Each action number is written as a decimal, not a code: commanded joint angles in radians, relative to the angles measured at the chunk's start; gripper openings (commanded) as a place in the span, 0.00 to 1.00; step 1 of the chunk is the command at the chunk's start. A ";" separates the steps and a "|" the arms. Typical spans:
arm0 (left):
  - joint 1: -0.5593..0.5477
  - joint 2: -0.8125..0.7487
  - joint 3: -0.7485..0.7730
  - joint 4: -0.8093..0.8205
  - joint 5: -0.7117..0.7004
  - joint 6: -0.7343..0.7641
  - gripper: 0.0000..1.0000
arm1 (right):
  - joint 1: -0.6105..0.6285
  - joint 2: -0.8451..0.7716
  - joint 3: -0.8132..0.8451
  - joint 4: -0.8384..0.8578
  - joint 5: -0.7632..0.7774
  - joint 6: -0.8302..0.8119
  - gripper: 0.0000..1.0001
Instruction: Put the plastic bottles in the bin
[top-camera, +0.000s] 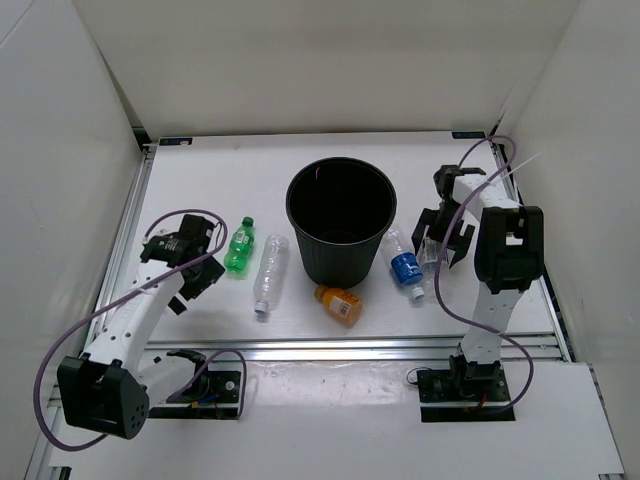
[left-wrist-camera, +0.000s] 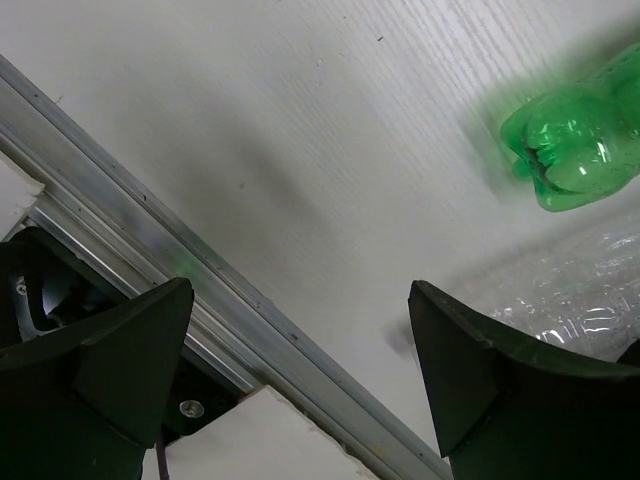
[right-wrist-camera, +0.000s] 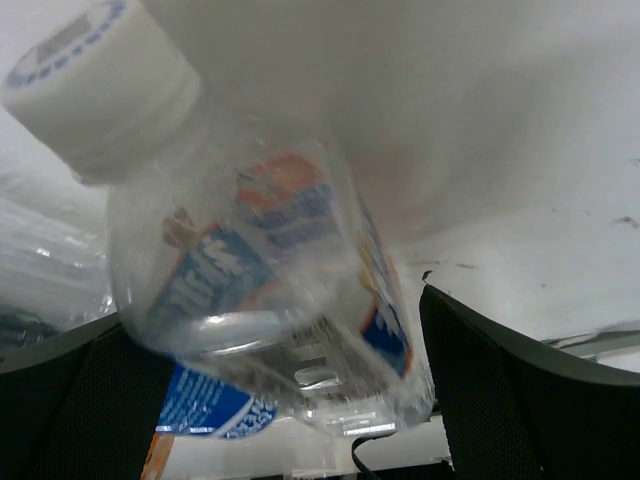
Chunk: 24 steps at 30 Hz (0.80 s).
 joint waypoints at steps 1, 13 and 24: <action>-0.006 0.025 0.031 0.020 0.010 0.003 1.00 | -0.005 0.034 0.020 0.020 -0.033 -0.026 0.98; -0.006 0.078 0.090 0.000 0.010 0.029 1.00 | -0.005 0.039 0.336 -0.317 0.385 0.196 0.51; -0.006 0.138 0.119 0.082 0.047 0.110 1.00 | 0.027 -0.449 0.603 0.081 -0.170 0.094 0.45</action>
